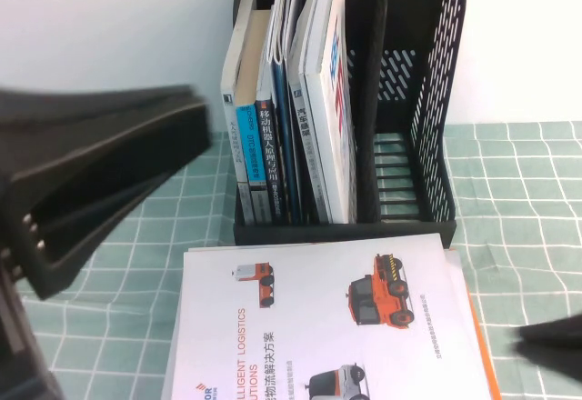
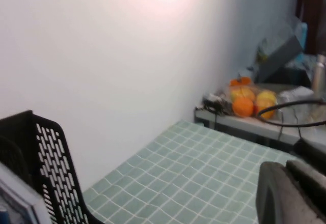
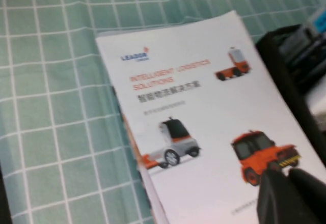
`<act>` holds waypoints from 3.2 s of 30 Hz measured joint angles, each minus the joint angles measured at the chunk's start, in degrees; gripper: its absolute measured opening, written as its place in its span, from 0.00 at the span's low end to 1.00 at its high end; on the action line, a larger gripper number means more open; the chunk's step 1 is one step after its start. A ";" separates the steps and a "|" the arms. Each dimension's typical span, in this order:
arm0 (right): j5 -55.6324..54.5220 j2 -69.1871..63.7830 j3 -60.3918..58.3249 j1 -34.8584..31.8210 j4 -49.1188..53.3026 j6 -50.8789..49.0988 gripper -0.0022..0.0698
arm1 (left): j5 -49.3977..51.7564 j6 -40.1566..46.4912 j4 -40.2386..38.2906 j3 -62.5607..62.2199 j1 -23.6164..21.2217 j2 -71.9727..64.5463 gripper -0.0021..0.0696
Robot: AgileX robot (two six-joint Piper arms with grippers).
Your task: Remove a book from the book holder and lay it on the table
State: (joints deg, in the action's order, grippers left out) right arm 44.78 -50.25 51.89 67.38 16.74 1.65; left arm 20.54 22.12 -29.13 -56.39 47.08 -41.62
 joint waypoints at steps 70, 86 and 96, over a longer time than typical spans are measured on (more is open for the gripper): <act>-12.38 27.75 -29.77 0.00 22.51 -34.16 0.03 | -34.14 10.46 -1.98 26.45 0.00 7.44 0.03; -12.38 27.75 -29.77 0.00 22.51 -34.16 0.03 | -28.48 10.63 -1.77 26.45 -6.64 9.66 0.03; -12.38 27.75 -29.77 0.00 22.51 -34.16 0.03 | -19.49 10.15 -6.20 37.06 -26.69 27.43 0.03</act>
State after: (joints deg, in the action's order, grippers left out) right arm 32.40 -22.51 22.12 67.38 39.25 -32.51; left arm 1.05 32.27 -35.33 -19.34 20.39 -14.19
